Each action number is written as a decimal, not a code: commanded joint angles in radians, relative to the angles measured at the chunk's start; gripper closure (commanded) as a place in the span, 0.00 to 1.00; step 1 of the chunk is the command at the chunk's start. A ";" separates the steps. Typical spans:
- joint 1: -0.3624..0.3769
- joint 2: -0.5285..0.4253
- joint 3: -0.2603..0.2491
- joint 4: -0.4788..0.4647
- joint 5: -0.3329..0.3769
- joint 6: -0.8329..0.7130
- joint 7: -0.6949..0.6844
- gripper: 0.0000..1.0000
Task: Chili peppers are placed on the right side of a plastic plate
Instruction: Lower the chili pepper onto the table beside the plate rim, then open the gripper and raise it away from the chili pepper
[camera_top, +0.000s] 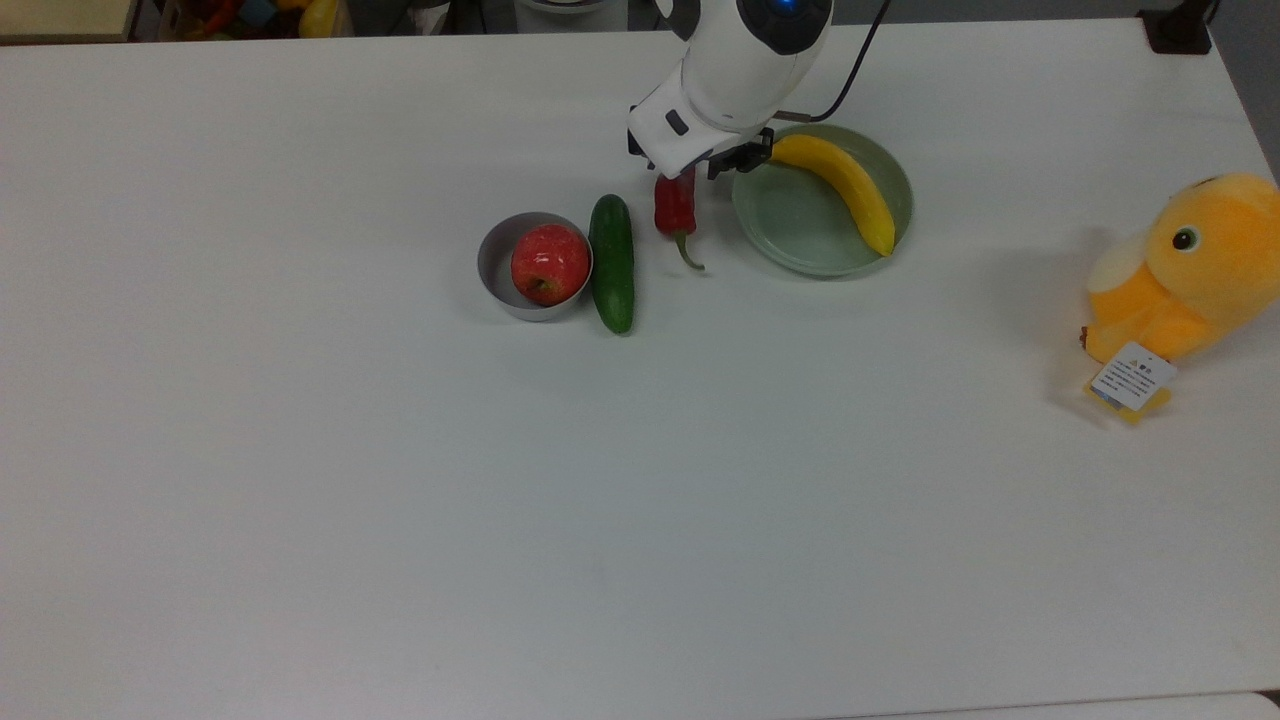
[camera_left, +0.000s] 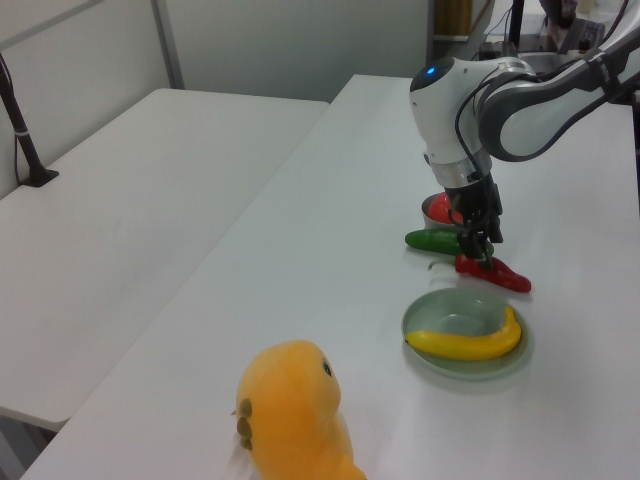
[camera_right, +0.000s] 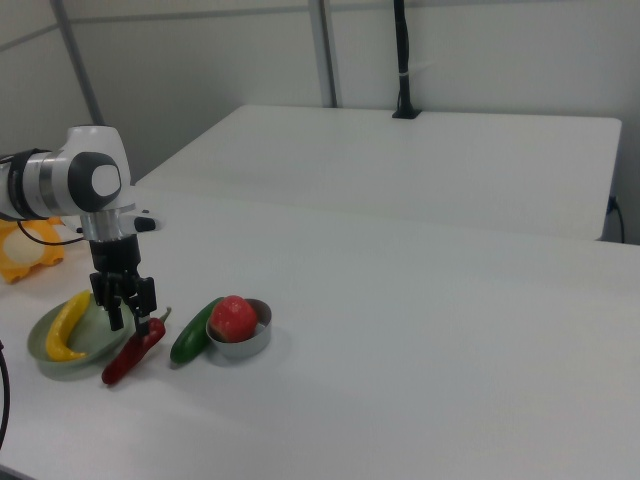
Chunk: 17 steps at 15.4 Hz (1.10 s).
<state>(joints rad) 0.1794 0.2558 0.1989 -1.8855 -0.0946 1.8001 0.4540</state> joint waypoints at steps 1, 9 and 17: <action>0.003 0.000 0.005 0.005 -0.014 -0.013 -0.012 0.00; -0.008 -0.058 0.005 0.115 -0.011 -0.005 -0.014 0.00; 0.024 -0.108 -0.134 0.249 0.053 0.091 -0.047 0.00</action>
<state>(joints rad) 0.1677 0.1796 0.1464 -1.6428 -0.0637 1.8415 0.4395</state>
